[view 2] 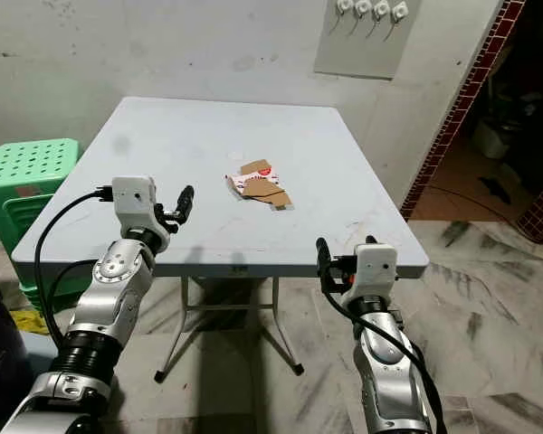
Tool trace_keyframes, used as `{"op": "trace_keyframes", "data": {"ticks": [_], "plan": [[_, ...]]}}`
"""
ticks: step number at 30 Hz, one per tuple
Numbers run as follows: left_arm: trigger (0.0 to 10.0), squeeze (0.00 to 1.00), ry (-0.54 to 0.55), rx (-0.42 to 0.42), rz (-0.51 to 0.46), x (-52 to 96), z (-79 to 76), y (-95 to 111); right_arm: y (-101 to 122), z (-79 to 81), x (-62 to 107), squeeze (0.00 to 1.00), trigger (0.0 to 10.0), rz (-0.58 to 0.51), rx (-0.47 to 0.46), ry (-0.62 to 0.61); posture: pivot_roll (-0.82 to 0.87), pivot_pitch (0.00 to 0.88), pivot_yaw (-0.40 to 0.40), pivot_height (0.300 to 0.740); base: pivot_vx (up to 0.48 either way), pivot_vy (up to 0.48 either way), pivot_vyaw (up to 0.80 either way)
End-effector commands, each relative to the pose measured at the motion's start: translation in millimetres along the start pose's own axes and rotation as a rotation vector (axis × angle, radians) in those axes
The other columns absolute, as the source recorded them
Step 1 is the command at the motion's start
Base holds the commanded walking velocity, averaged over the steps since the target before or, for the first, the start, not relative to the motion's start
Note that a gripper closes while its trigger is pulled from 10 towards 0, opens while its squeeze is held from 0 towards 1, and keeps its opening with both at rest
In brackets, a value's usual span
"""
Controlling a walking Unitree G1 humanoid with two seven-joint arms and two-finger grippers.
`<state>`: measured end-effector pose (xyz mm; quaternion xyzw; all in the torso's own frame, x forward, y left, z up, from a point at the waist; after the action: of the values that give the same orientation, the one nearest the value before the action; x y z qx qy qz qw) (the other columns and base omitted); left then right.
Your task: Picking trash to rubbish bin
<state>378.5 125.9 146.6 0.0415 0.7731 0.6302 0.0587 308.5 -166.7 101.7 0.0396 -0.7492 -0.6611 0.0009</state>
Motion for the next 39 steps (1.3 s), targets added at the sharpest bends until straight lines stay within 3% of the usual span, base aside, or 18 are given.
{"op": "trace_keyframes", "data": {"ticks": [1, 7, 32, 39], "plan": [[10.0, 0.00, -0.028, 0.014, 0.002, -4.0, -7.5, 3, 6, -0.5, -1.4, 0.00, 10.0, -0.018, 0.001, 0.008, -0.10, 0.000, -0.062, 0.740, 0.000, 0.000, 0.00], [10.0, 0.00, -0.034, 0.027, -0.004, -4.8, -8.1, 5, 6, 4.9, -0.5, 0.00, 10.0, -0.024, -0.007, 0.043, -0.11, 0.000, -0.058, 0.740, 0.118, 0.000, 0.00], [10.0, 0.00, -0.045, 0.037, -0.001, -6.3, -10.1, 6, 8, 16.3, 4.7, 0.00, 10.0, -0.037, 0.014, 0.117, -0.11, 0.000, -0.052, 0.740, 0.439, 0.000, 0.00], [10.0, 0.00, -0.054, -0.001, -0.015, -5.4, -14.4, 6, 7, 18.6, 4.3, 0.00, 10.0, -0.030, 0.010, 0.131, -0.11, 0.000, -0.051, 0.740, 0.000, 0.000, 0.00]]}}
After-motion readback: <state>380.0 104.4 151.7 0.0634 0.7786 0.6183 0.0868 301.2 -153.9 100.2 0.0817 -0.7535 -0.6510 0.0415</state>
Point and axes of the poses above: a point about 5 cm out from each wrist's last joint towards the gripper, its own x axis pointing back from the gripper into the wrist, its own y axis along the axis of the wrist's last joint, z = x × y, the point moved 2 cm from there along -x, pointing out of the wrist towards the gripper, and after that the axes turned 7 degrees about x, right-handed, at the moved point
